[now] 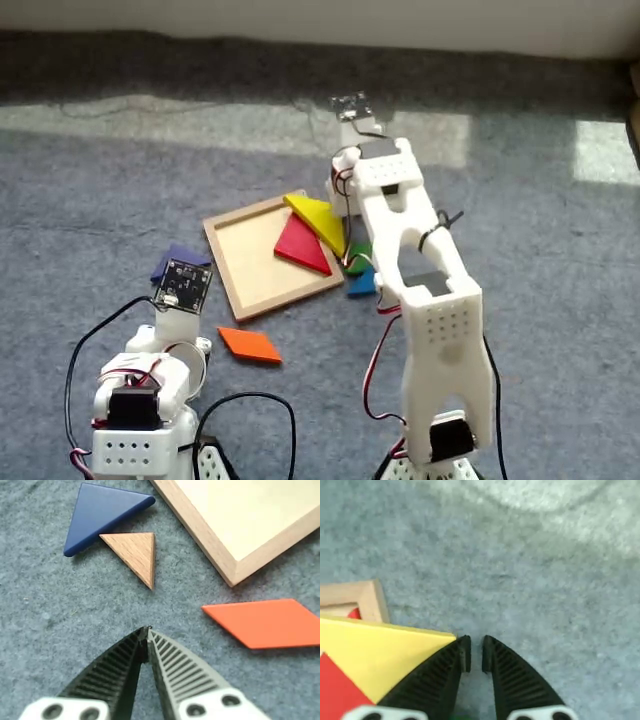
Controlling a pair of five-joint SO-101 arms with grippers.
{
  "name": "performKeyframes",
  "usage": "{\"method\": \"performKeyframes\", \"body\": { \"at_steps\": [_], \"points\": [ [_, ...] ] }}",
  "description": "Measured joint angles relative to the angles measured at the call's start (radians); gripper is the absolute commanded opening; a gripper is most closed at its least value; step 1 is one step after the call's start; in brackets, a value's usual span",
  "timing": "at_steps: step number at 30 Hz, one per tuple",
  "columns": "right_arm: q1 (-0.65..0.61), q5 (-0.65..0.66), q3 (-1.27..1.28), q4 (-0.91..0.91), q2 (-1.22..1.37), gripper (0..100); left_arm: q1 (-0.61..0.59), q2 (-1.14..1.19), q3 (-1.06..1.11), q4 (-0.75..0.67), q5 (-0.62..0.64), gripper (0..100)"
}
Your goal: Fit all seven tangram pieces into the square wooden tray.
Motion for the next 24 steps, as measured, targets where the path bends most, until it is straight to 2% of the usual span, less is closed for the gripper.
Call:
{"method": "performKeyframes", "body": {
  "at_steps": [11,24],
  "points": [
    [-0.078,0.0,-0.081,0.184,0.0,4.8,0.0,0.0,0.0,0.0,0.0,0],
    [-0.115,0.0,-0.13,0.293,0.002,4.8,0.0,0.0,0.0,0.0,0.0,0]
  ]
}}
